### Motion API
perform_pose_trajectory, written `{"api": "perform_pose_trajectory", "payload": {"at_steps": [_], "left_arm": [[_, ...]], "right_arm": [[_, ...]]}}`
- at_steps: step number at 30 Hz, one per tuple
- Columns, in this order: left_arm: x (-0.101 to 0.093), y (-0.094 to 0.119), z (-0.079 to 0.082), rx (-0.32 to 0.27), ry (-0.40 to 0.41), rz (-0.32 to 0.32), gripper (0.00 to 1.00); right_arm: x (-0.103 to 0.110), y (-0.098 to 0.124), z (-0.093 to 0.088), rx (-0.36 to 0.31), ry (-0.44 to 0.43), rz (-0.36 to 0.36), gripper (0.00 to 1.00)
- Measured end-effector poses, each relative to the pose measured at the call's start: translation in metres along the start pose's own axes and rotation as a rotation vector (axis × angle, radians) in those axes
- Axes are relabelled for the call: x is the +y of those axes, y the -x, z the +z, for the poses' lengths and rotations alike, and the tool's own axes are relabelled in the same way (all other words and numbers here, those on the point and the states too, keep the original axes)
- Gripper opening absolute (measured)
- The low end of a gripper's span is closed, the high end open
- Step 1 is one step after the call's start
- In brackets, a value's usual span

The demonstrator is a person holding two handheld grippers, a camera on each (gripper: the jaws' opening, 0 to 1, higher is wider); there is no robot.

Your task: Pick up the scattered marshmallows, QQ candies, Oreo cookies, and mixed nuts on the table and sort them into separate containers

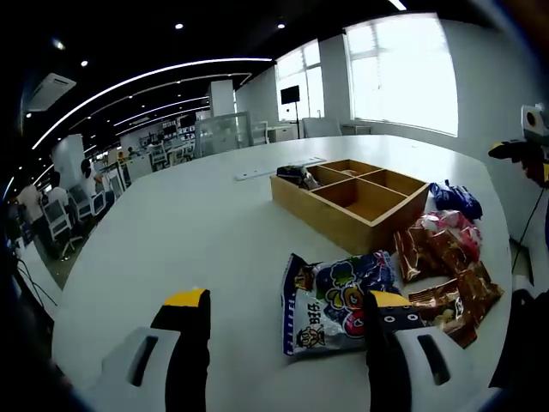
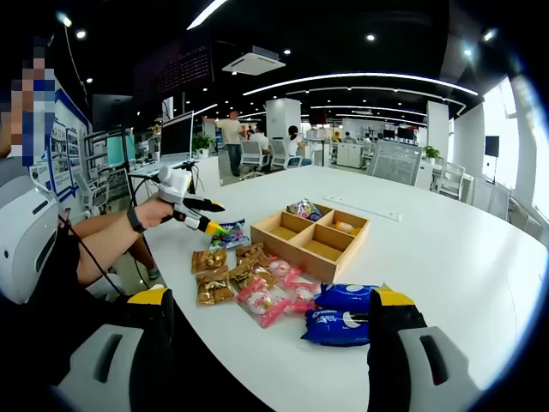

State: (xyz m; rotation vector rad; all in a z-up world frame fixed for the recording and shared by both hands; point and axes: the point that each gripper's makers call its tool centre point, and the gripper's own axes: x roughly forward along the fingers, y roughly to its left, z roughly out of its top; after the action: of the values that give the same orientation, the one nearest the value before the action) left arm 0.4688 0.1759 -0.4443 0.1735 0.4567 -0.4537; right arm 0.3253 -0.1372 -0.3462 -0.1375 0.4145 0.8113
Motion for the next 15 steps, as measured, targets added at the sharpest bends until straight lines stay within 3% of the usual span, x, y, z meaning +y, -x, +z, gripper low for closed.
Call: {"api": "perform_pose_trajectory", "payload": {"at_steps": [8,15], "left_arm": [[-0.009,-0.002,0.001,0.006,-0.003,-0.005,0.76],[-0.015,-0.006,-0.005,0.022,0.052,-0.05,0.74]], "right_arm": [[-0.002,0.0,-0.001,0.004,-0.001,-0.002,0.89],[-0.002,0.002,-0.001,0.001,-0.003,-0.002,0.89]]}}
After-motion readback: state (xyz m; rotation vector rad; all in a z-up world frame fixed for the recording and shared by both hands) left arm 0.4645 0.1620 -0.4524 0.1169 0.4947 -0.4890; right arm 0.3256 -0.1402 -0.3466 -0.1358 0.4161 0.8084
